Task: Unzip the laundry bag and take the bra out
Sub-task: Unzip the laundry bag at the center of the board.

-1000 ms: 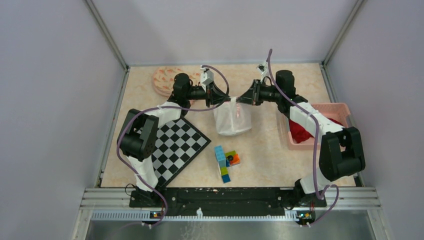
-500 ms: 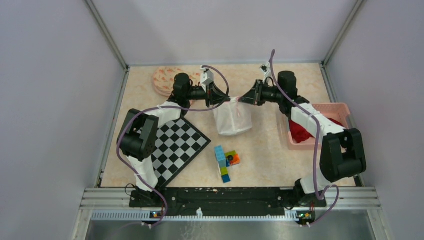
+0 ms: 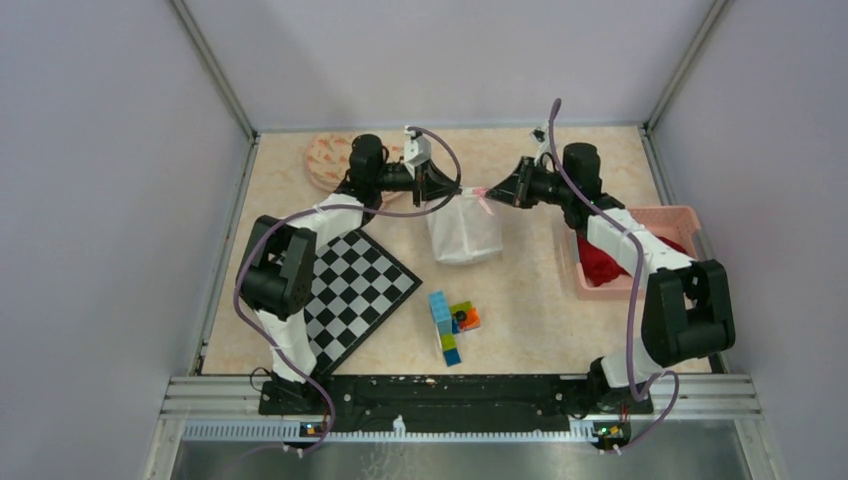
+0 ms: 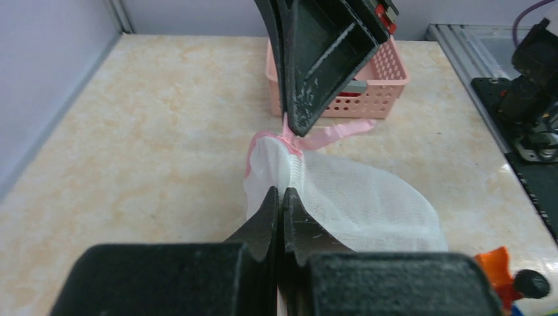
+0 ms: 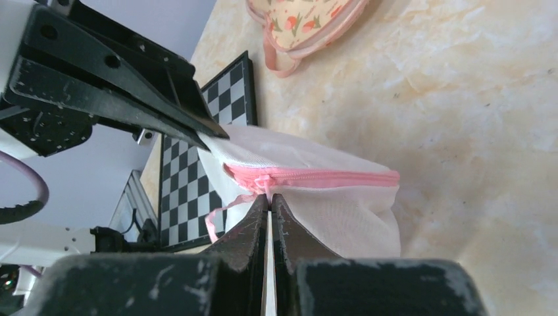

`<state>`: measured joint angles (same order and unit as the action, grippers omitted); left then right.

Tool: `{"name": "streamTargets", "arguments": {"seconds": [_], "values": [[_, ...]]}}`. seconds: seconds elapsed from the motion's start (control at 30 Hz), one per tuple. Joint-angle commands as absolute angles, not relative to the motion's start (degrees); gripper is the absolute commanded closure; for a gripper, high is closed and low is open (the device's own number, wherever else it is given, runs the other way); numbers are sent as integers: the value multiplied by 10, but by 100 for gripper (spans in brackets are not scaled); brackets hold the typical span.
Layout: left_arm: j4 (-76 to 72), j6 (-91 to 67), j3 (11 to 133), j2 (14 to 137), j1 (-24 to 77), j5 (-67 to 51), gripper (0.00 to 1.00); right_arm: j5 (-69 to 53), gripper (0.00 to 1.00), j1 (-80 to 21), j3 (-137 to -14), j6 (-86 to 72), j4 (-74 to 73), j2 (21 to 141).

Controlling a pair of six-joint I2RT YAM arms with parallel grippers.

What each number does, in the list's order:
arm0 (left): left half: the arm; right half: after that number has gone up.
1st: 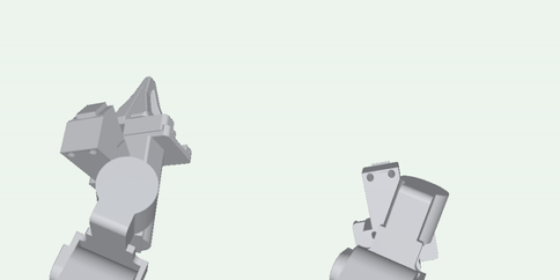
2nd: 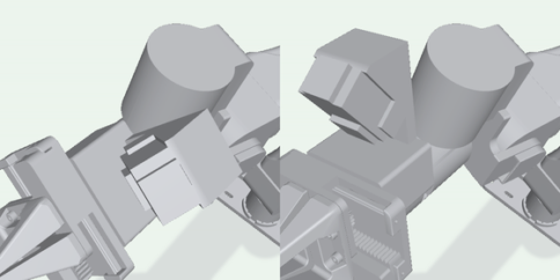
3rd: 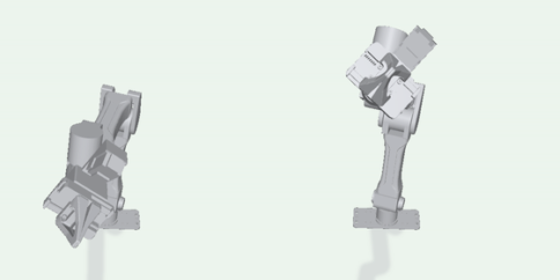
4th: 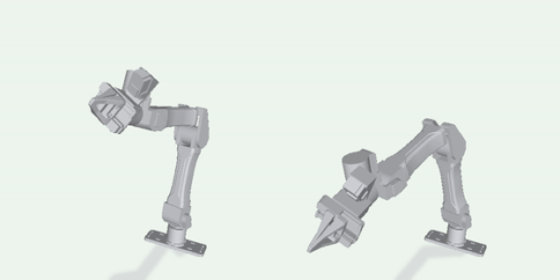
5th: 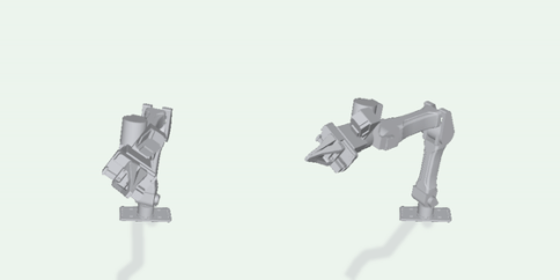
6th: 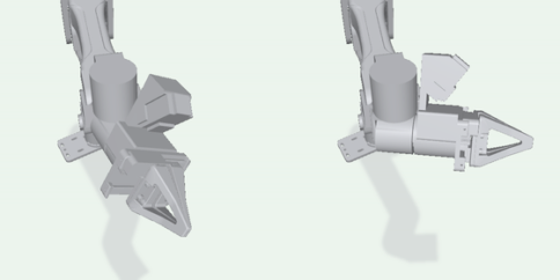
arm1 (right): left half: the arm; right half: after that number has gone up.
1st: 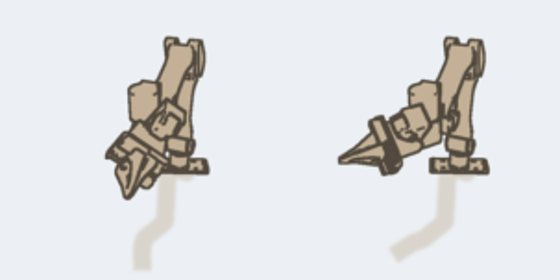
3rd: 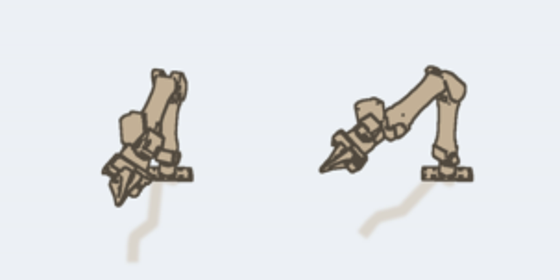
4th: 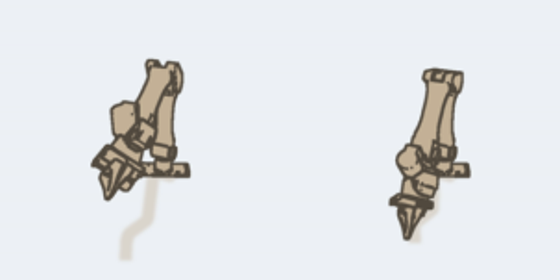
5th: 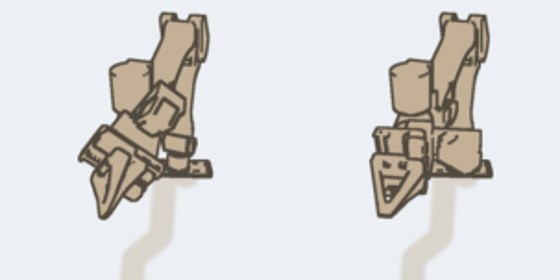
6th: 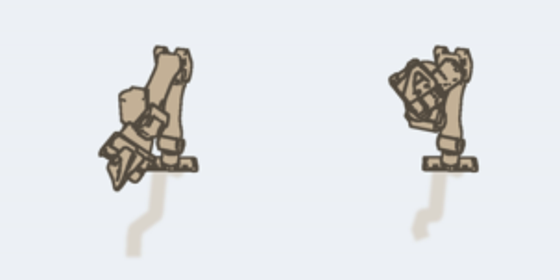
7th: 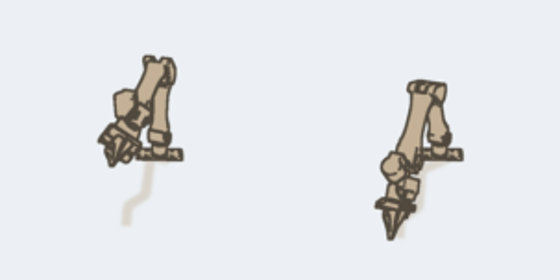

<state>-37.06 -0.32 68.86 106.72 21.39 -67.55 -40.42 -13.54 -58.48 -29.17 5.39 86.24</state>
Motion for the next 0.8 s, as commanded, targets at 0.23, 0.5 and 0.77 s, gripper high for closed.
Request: {"name": "streamTargets", "arguments": {"seconds": [0.23,0.5,0.77], "values": [[-153,291,859,1119,210,-723,99,-409,100,-141,-587,-282,112,848],[-16,440,803,1081,208,-706,63,-391,100,-189,-549,-263,137,860],[29,463,731,1013,210,-691,46,-398,100,-194,-569,-254,125,887]]}}
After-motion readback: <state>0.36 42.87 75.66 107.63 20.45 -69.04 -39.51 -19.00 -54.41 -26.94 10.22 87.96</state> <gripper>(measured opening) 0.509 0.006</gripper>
